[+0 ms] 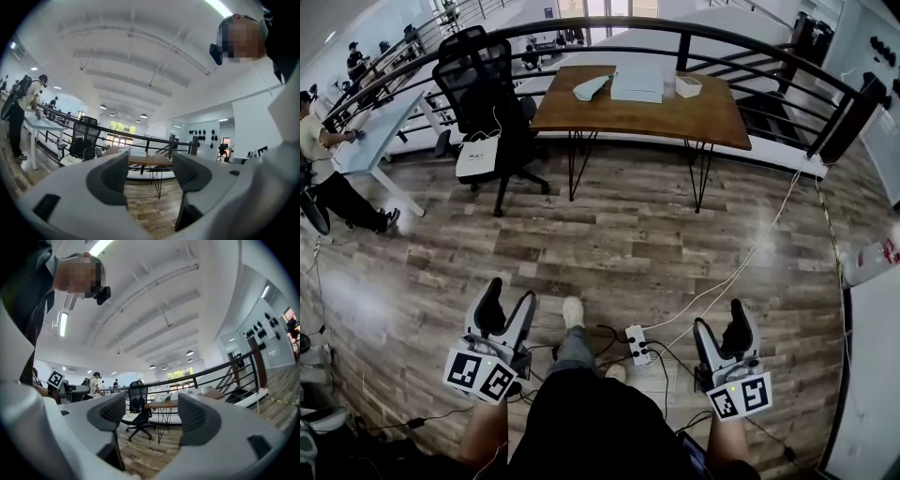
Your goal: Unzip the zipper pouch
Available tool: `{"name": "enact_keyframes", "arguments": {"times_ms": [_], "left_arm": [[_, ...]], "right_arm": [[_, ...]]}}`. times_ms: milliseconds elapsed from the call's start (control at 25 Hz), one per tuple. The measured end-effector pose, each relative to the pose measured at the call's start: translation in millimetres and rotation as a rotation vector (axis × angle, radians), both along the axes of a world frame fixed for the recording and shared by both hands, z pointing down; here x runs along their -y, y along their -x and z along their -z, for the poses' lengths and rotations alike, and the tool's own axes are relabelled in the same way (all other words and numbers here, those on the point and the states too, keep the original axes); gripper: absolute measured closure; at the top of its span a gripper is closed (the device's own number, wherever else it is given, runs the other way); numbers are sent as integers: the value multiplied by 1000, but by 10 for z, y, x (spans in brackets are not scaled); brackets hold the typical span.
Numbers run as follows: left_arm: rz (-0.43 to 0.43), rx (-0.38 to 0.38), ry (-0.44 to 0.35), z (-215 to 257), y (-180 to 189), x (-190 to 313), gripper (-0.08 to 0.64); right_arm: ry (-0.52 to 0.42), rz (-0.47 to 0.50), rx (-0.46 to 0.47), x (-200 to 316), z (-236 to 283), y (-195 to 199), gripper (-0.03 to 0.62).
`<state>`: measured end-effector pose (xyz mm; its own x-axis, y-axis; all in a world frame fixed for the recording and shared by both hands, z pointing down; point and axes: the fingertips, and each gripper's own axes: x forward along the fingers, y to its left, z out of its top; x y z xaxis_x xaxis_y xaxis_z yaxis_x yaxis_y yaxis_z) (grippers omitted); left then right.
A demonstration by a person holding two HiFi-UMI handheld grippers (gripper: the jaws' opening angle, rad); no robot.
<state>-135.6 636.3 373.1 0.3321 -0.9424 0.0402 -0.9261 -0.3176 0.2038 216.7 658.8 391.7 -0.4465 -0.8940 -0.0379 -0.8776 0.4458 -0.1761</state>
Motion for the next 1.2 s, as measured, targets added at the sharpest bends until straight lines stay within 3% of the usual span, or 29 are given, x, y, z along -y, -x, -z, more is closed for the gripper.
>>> {"name": "enact_keyframes", "arguments": {"times_ms": [440, 760, 1040, 1200], "left_arm": [[-70, -22, -22, -138, -12, 945, 261], [-106, -55, -38, -99, 323, 2078, 261], [-144, 19, -72, 11, 766, 2909, 261], [-168, 17, -60, -31, 943, 3296, 261]], "right_arm": [[13, -84, -29, 667, -55, -60, 270], [4, -111, -56, 1694, 153, 330, 275], [2, -101, -64, 2684, 227, 852, 278], [10, -96, -61, 3107, 260, 1132, 281]]}}
